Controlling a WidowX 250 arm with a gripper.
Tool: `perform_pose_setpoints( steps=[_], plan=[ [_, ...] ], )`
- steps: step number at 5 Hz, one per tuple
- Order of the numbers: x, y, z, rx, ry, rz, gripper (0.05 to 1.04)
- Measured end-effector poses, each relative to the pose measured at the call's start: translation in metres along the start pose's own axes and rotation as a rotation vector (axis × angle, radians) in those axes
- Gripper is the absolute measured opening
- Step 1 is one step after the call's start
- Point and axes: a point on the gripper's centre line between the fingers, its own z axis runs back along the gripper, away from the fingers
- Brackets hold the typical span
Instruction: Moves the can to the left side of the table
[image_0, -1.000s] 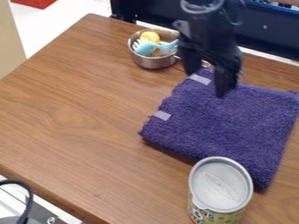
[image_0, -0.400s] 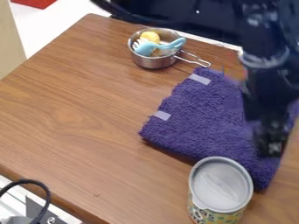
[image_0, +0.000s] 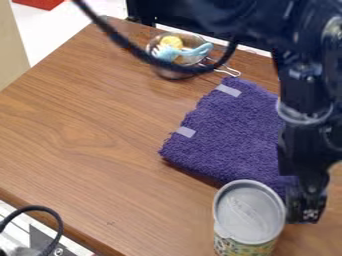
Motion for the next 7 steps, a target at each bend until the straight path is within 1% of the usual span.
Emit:
perform_pose_setpoints(
  steps=[1, 2, 3, 4, 5, 6, 7],
  plan=[
    [-0.002, -0.008, -0.007, 0.002, 0.001, -0.009, 1.000],
    [-0.007, -0.014, -0.006, -0.005, -0.010, -0.013, 1.000],
    [-0.015, -0.017, -0.002, -0.005, 0.010, -0.044, 1.000],
    [-0.027, -0.017, 0.000, -0.007, 0.055, -0.117, 1.000],
    [-0.039, -0.009, 0.004, 0.024, 0.081, -0.146, 1.000],
    [-0.051, -0.001, 0.004, 0.049, 0.094, -0.149, 1.000],
    [-0.071, 0.008, 0.001, 0.066, 0.108, -0.153, 1.000]
  ],
)
